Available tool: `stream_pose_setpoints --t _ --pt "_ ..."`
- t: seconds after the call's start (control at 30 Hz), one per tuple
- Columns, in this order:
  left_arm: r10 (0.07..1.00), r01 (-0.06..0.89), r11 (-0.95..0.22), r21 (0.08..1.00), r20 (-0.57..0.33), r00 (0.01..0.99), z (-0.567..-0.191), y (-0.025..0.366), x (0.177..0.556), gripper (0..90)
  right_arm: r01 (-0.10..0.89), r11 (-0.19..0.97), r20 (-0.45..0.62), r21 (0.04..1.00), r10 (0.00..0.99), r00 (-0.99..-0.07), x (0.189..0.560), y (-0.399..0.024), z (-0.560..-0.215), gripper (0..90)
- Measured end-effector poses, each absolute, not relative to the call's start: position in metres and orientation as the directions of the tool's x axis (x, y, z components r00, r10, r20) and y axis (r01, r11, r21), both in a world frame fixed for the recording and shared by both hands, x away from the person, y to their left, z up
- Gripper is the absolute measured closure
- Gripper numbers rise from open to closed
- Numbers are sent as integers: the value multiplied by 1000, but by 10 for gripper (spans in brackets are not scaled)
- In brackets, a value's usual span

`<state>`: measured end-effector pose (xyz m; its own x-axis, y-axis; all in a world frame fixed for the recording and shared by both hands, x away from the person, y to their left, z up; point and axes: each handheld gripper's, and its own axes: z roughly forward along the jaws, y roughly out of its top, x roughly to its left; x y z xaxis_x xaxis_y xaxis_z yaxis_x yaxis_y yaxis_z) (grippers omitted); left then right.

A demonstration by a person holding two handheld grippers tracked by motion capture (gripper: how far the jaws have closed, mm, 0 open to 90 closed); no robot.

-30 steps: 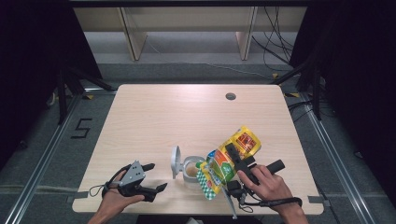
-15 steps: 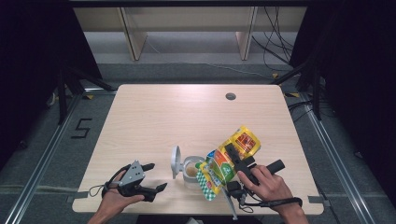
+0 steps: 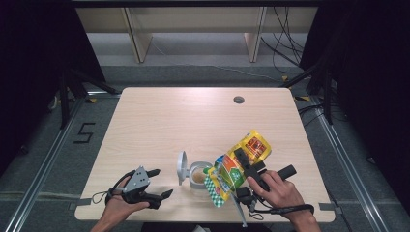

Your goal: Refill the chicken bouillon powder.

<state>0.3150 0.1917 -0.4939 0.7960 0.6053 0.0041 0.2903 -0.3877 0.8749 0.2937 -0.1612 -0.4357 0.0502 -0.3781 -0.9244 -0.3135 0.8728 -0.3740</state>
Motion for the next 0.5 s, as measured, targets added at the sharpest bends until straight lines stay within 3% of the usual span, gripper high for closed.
stream_pose_setpoints --t 0.1,0.17,0.3,0.47,0.5 --pt "603 286 -403 869 17 798 -493 193 315 163 -315 876 -927 -367 -373 42 294 -162 -437 464" --pt "604 289 -392 873 8 797 -494 192 315 164 -324 849 -902 -418 -430 39 295 -159 -433 465" --pt "603 285 -402 870 17 798 -493 193 315 164 -299 871 -912 -389 -409 -7 294 -161 -435 466" --pt "601 290 -395 872 6 799 -493 192 315 163 -309 859 -906 -407 -424 14 294 -160 -433 466" --pt "605 295 -380 877 -5 796 -494 191 315 164 -290 886 -924 -362 -382 -13 293 -162 -436 466"
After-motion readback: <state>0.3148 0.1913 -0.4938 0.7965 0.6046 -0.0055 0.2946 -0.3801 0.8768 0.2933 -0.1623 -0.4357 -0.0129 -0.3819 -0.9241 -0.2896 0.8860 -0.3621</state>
